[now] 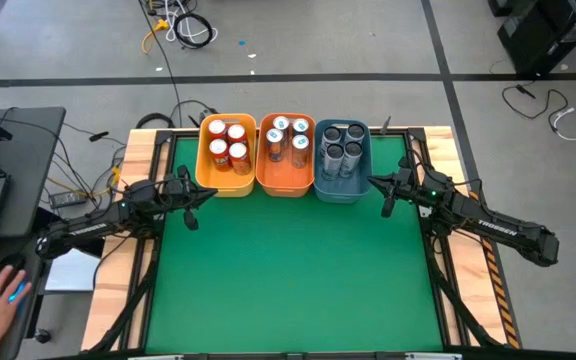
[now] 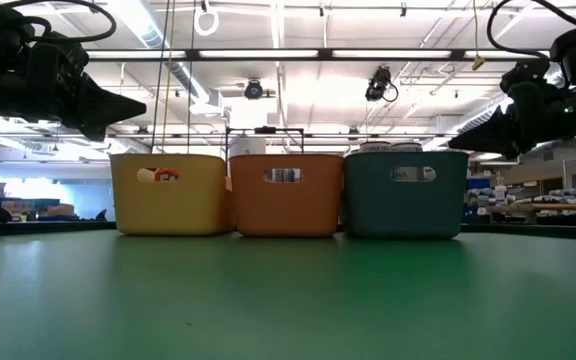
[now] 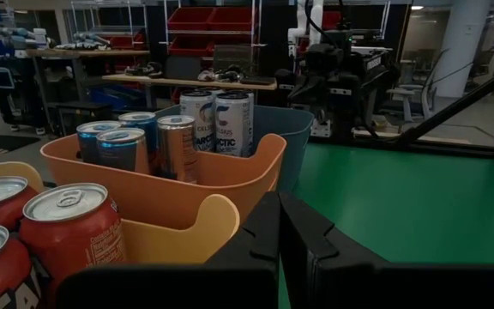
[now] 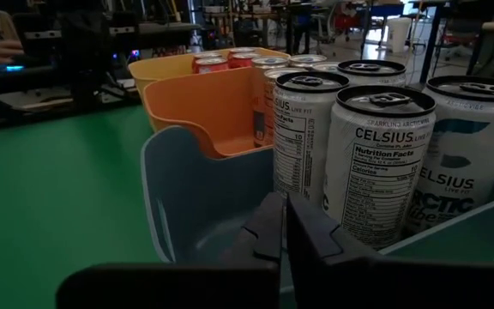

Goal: Sort soda cans
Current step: Return to Home Position

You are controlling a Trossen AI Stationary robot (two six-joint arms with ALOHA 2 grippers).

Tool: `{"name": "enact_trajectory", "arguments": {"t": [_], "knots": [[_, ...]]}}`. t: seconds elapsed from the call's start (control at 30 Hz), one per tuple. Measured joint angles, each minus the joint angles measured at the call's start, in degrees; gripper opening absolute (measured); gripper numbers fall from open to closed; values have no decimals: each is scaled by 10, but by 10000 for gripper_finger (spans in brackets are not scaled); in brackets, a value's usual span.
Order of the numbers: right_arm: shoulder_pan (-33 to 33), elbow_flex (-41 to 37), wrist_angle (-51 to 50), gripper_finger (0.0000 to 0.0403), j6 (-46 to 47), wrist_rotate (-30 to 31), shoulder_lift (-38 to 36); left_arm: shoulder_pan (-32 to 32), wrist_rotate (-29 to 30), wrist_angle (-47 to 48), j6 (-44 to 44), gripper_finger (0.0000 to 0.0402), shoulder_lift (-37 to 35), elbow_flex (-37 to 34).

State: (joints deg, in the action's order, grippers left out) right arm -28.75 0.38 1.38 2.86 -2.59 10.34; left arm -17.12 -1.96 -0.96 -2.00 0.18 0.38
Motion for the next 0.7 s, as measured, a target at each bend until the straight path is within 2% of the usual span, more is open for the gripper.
{"name": "enact_trajectory", "arguments": {"t": [0.7], "knots": [[0, 0, 0, 11, 0, 0, 0, 0, 0, 0, 0, 4, 0, 0]]}}
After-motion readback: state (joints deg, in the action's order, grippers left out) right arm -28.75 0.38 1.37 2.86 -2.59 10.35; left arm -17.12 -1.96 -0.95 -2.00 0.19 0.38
